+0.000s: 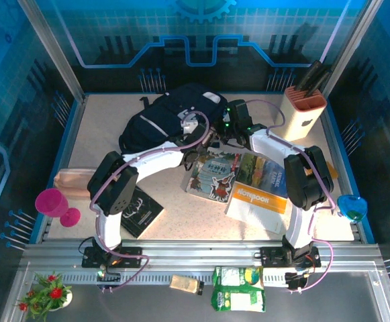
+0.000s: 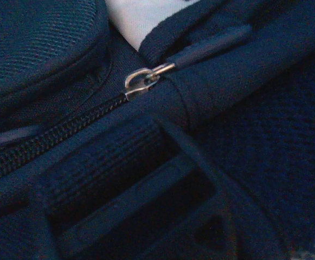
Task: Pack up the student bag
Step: Unzip the student bag at the top-center of the table.
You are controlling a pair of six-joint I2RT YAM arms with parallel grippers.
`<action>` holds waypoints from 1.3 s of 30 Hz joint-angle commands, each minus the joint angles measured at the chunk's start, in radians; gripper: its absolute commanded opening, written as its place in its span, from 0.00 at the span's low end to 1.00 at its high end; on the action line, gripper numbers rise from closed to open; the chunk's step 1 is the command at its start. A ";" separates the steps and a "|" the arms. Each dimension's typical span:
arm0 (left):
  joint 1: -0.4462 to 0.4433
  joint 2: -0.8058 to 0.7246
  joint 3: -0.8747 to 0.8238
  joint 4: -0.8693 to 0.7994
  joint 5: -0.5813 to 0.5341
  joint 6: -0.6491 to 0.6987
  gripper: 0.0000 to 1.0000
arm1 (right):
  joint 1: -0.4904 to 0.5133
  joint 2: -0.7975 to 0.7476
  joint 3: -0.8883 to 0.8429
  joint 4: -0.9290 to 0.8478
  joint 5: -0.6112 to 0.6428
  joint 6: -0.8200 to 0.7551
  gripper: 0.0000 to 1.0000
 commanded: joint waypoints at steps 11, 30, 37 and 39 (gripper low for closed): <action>0.198 -0.271 -0.193 -0.277 0.402 0.242 0.00 | -0.045 -0.007 0.070 -0.059 0.049 -0.109 0.00; 0.323 -0.445 -0.425 -0.194 0.476 0.368 0.00 | -0.088 0.192 0.178 0.011 -0.032 -0.238 0.00; 0.321 -0.423 -0.375 -0.189 0.684 0.381 0.00 | -0.112 0.226 0.226 -0.098 -0.008 -0.269 0.25; 0.321 -0.398 -0.336 -0.213 0.707 0.363 0.00 | -0.120 0.172 0.194 -0.155 0.038 -0.253 0.44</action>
